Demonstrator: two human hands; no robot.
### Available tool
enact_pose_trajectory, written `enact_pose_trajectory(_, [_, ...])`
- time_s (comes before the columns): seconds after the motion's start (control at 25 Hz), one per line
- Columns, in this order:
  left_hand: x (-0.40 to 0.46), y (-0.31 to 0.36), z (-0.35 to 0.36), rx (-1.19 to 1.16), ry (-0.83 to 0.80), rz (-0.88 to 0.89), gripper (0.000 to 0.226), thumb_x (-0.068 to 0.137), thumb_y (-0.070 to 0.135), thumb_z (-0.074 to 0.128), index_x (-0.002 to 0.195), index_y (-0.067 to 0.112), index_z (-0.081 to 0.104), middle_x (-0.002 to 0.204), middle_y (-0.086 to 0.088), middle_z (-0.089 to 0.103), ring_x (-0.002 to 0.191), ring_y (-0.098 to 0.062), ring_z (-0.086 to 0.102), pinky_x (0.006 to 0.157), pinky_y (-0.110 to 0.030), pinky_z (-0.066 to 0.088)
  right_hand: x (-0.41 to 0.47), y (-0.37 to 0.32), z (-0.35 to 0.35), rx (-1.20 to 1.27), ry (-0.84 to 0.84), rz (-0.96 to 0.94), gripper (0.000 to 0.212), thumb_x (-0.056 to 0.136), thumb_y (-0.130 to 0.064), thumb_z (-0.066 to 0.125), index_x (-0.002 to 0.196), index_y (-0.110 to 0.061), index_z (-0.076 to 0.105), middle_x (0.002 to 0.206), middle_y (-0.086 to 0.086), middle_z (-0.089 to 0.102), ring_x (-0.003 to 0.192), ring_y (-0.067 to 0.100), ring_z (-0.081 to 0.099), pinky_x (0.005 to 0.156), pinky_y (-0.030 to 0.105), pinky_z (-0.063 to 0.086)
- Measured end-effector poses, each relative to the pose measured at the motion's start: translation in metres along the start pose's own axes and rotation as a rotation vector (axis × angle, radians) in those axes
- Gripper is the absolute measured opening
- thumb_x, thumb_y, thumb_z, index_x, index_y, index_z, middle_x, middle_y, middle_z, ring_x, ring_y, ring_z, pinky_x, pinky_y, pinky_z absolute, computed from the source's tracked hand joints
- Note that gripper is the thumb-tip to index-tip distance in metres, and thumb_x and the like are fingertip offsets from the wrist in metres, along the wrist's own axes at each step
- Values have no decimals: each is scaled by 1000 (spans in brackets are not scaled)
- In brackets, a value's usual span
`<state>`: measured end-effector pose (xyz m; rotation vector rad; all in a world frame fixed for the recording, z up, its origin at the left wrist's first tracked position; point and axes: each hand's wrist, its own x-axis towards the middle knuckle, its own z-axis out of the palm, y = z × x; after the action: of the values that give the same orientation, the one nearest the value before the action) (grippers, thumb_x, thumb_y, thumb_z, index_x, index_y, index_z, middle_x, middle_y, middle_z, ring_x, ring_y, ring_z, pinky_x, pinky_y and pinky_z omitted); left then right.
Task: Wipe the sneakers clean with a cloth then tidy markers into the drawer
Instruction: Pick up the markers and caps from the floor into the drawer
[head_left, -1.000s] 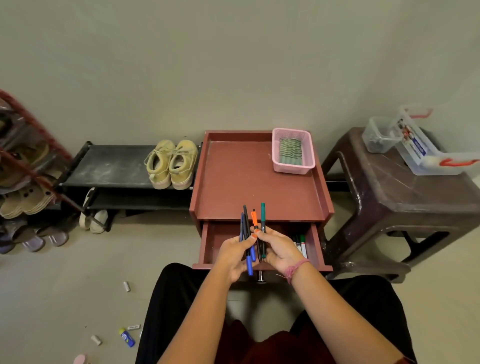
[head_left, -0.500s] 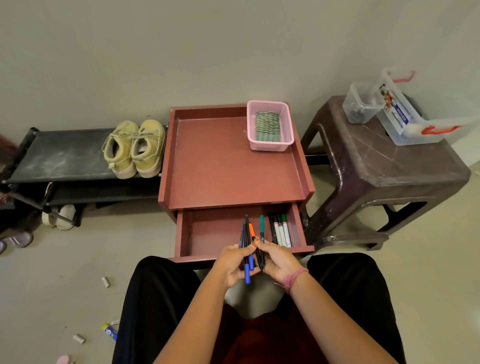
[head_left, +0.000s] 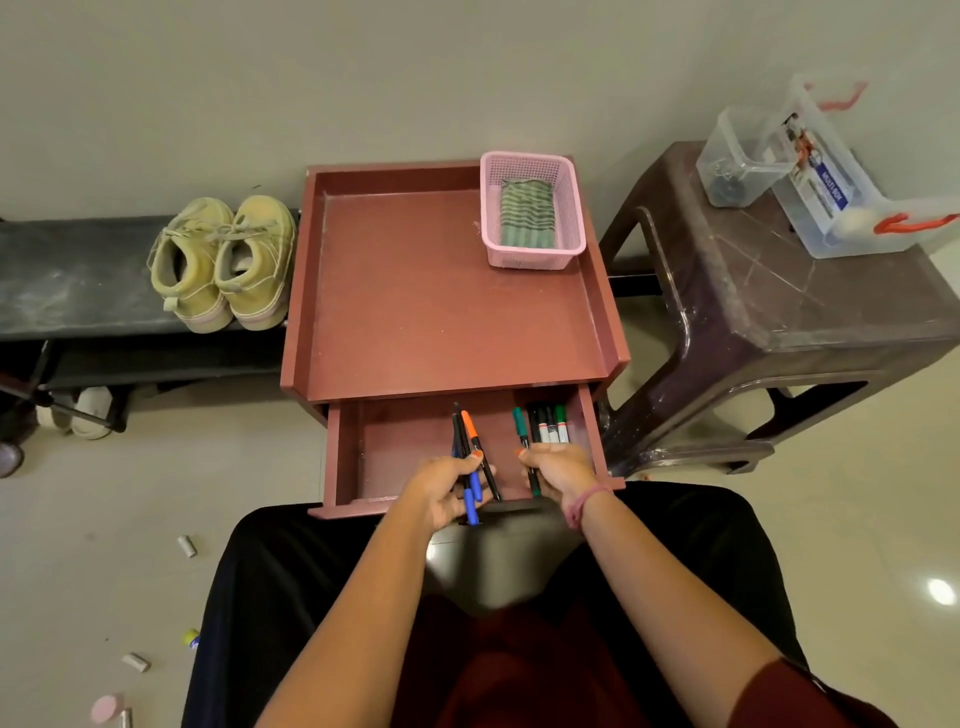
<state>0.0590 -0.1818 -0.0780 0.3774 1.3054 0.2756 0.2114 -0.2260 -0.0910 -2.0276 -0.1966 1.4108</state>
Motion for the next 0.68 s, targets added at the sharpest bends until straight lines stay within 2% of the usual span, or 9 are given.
enact_pose_trajectory(0.08, [14,6,-3,10,28,-7,2,94,3,57,95,3,58,77,-11,66,74,-19,64,57,-36,58,27,-10,-6,-337,113,-82,16,79,-19,70,87,-6,69,77,5,64,76,23,60,66,28,47])
enact_pose_trajectory(0.2, [33,11,-5,-23,39,-20,4,95,1,55,92,2,58,72,-11,67,74,-19,63,52,-35,58,59,-22,-5,-497,136,-113,16,74,-23,72,71,-9,65,82,11,69,83,27,66,71,31,54])
enact_pose_trajectory(0.28, [46,12,-6,-55,55,-29,7,95,1,55,89,3,59,68,-10,69,75,-20,63,59,-38,58,77,-25,5,-610,159,-122,20,77,-26,72,82,-7,69,89,12,70,90,28,67,76,31,54])
enact_pose_trajectory(0.36, [55,12,-8,-54,67,-32,5,95,2,55,91,3,59,77,-11,66,75,-19,63,63,-37,57,92,-23,15,-746,163,-149,26,79,-26,73,93,-5,69,96,12,70,96,28,66,77,30,52])
enact_pose_trajectory(0.48, [66,11,-10,-94,76,-42,5,95,1,55,92,3,58,80,-13,63,73,-19,63,49,-31,57,109,-13,25,-867,150,-181,28,81,-25,71,96,-2,68,99,13,70,97,28,66,76,30,52])
enact_pose_trajectory(0.68, [80,10,-16,-121,91,-47,4,95,3,57,91,1,58,81,-14,65,66,-17,65,46,-29,56,120,1,28,-1018,143,-200,29,85,-22,68,102,1,65,106,17,68,101,29,64,79,31,51])
